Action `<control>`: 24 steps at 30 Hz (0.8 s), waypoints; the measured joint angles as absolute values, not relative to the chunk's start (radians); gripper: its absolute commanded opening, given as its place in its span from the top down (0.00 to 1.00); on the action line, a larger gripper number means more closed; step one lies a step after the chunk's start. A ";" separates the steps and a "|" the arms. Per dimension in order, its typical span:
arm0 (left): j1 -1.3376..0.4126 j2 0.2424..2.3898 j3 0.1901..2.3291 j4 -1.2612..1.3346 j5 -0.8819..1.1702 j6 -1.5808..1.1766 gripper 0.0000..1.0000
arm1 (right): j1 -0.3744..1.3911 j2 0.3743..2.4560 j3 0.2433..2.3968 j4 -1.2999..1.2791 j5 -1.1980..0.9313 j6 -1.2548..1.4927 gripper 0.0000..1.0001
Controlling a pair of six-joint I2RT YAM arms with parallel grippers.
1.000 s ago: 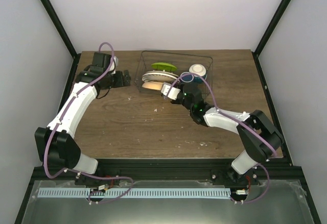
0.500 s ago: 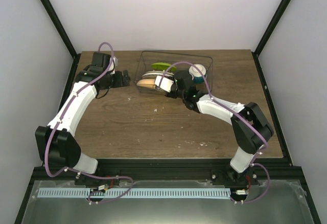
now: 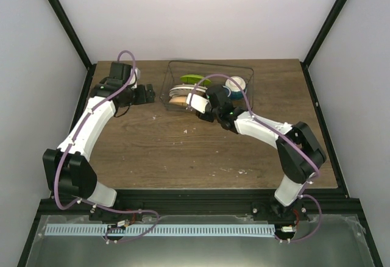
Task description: Load the mixed dishes into the dish rack
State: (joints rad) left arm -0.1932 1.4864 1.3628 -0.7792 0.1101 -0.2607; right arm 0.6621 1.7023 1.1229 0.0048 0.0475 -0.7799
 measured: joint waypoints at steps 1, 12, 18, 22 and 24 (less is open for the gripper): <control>-0.192 1.487 1.364 -0.779 0.110 -0.261 0.00 | 0.663 1.698 1.123 -0.009 0.049 -0.769 0.33; -0.187 1.525 1.403 -0.790 0.135 -0.266 0.00 | 0.671 1.567 1.184 -0.282 0.015 -0.654 0.00; -0.184 1.531 1.446 -0.793 0.137 -0.284 0.00 | 0.669 1.476 1.217 -0.374 0.043 -0.548 0.00; -0.180 1.531 1.473 -0.770 0.146 -0.295 0.00 | 0.617 1.506 1.335 -0.420 0.041 -0.418 0.00; -0.169 1.533 1.490 -0.756 0.166 -0.299 0.00 | 0.554 1.546 1.413 -0.431 0.028 -0.347 0.00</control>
